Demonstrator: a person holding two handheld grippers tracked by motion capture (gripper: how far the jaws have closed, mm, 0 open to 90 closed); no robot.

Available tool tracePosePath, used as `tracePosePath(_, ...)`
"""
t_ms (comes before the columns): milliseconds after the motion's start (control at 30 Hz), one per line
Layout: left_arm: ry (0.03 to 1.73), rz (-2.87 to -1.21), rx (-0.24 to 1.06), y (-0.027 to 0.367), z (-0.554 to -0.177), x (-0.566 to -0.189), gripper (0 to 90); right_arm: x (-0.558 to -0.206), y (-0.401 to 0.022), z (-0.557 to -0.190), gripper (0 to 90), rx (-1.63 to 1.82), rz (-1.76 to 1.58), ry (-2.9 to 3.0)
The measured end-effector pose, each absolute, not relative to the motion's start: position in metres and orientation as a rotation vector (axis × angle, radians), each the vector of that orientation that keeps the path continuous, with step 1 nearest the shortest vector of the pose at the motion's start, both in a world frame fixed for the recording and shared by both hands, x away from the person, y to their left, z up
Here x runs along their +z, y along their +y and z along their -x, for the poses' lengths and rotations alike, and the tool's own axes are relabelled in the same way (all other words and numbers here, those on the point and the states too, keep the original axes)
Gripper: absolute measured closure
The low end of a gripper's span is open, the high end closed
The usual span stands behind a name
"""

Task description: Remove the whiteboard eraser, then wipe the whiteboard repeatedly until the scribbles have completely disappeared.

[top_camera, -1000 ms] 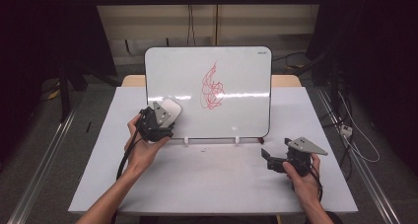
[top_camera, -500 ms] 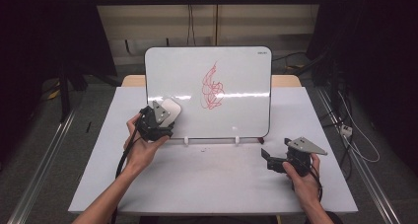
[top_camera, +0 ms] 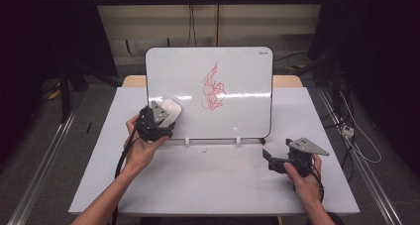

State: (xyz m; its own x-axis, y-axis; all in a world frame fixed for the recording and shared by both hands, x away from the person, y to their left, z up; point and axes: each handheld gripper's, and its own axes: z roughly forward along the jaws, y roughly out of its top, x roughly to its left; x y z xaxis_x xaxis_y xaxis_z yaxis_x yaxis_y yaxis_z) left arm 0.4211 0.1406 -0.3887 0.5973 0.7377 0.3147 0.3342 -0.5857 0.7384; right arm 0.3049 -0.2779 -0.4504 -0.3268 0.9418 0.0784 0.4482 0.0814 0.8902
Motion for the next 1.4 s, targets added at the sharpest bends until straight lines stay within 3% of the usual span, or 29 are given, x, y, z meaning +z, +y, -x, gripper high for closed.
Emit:
tracePosePath(267,0.847,-2.130,0.749,0.148,-0.421,-0.385,31.1,-0.450,-0.278,-0.304,4.5,1.191,-1.374,1.817)
tracePosePath(1400,0.759,-1.999,0.745,0.139,-0.393,-0.357,31.1,-0.450,-0.277,-0.305,4.6,1.201,-1.371,1.831)
